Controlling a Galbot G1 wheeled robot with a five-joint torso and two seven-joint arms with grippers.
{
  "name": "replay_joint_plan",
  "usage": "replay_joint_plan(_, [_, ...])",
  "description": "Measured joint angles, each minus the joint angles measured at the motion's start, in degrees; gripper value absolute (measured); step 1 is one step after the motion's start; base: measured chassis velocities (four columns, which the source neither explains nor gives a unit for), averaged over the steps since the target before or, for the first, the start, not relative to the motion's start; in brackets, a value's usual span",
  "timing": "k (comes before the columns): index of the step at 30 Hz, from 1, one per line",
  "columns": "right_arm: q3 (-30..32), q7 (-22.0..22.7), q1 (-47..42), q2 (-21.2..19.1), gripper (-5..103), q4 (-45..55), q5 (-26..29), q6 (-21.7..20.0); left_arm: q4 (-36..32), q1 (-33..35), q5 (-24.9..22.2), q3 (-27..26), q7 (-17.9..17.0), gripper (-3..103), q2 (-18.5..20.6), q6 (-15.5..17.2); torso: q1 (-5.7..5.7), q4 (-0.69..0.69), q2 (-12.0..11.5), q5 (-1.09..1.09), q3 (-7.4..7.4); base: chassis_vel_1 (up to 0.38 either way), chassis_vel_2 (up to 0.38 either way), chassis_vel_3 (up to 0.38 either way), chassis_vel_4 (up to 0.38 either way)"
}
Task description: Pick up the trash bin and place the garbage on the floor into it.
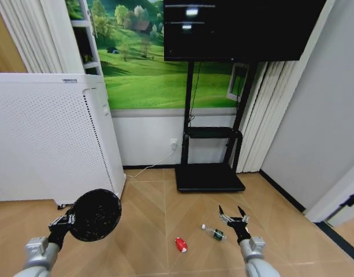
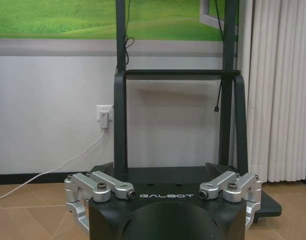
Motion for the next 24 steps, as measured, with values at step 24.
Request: replay_joint_plan(24, [-5.6, 0.4, 1.4, -9.8, 100, -3.0, 0.2, -1.4, 2.5, -1.0, 0.7, 1.8, 0.2, 6, -0.5, -0.8, 0.0, -0.01, 0.0, 0.03, 0.0, 0.082, 0.084, -0.085, -0.088])
